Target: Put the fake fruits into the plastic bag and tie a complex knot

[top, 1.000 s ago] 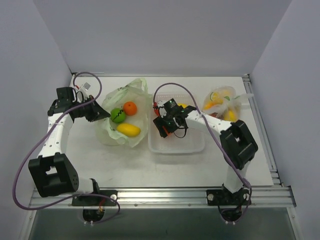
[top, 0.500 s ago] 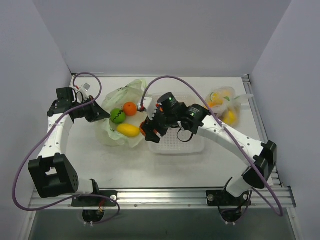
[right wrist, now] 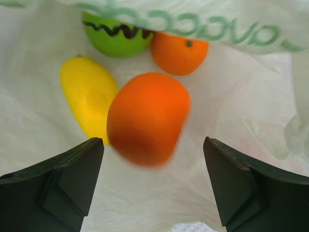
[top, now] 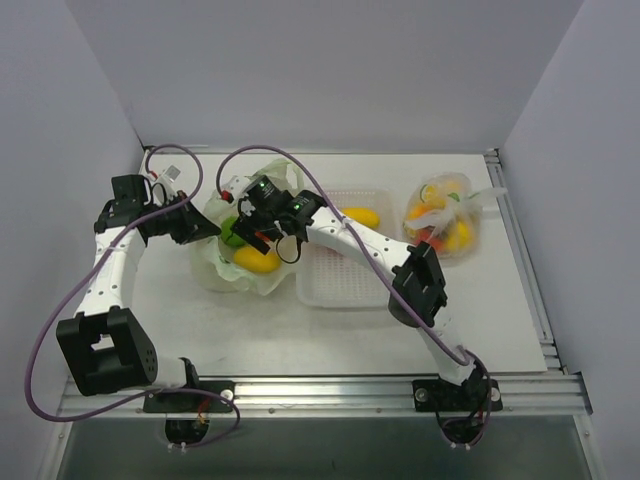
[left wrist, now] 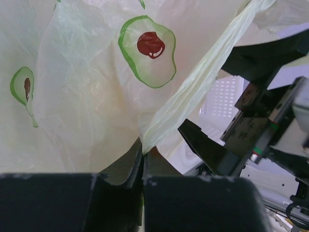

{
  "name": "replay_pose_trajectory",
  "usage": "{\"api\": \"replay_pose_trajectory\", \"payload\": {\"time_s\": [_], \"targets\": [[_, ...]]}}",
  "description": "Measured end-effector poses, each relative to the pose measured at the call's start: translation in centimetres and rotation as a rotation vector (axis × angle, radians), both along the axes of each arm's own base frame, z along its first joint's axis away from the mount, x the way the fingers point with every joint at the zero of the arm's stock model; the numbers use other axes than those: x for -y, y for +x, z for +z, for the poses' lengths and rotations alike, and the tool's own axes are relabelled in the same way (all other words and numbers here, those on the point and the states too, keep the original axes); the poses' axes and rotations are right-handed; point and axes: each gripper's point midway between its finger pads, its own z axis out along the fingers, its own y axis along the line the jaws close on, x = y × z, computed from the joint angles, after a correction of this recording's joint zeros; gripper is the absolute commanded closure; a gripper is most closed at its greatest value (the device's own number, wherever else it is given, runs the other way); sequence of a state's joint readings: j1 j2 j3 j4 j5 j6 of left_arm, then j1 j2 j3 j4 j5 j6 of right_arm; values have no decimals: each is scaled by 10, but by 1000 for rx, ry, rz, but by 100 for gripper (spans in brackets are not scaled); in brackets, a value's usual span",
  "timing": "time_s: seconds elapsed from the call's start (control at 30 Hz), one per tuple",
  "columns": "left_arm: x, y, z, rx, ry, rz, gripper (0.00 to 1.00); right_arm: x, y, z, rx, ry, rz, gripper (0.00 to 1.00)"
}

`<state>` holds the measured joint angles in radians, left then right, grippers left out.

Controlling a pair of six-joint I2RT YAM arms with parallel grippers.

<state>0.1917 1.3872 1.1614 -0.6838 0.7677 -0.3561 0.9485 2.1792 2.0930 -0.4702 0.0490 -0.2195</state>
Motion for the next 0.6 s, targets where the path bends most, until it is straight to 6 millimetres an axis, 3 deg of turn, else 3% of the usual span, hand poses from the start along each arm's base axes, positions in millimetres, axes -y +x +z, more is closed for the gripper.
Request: {"api": "replay_pose_trajectory", "payload": {"time_s": [0.07, 0.13, 0.2, 0.3, 0.47, 0.53, 0.6], "targets": [[0, 0, 0, 0, -1, 0, 96, 8, 6, -9, 6, -38, -22, 8], [0, 0, 0, 0, -2, -1, 95, 15, 10, -6, 14, -38, -37, 7], [1, 0, 0, 0, -3, -2, 95, 23, -2, 1, -1, -19, -17, 9], [1, 0, 1, 1, -5, -3, 95, 39, -50, 25, -64, 45, 91, 12], [1, 0, 1, 1, -6, -4, 95, 68, -137, 89, -111, 208, 293, 17], [1, 0, 1, 2, -6, -4, 95, 86, -155, 100, -117, 244, 321, 16], [1, -1, 1, 2, -6, -4, 95, 105, -153, 91, -140, 242, 293, 16]]}}
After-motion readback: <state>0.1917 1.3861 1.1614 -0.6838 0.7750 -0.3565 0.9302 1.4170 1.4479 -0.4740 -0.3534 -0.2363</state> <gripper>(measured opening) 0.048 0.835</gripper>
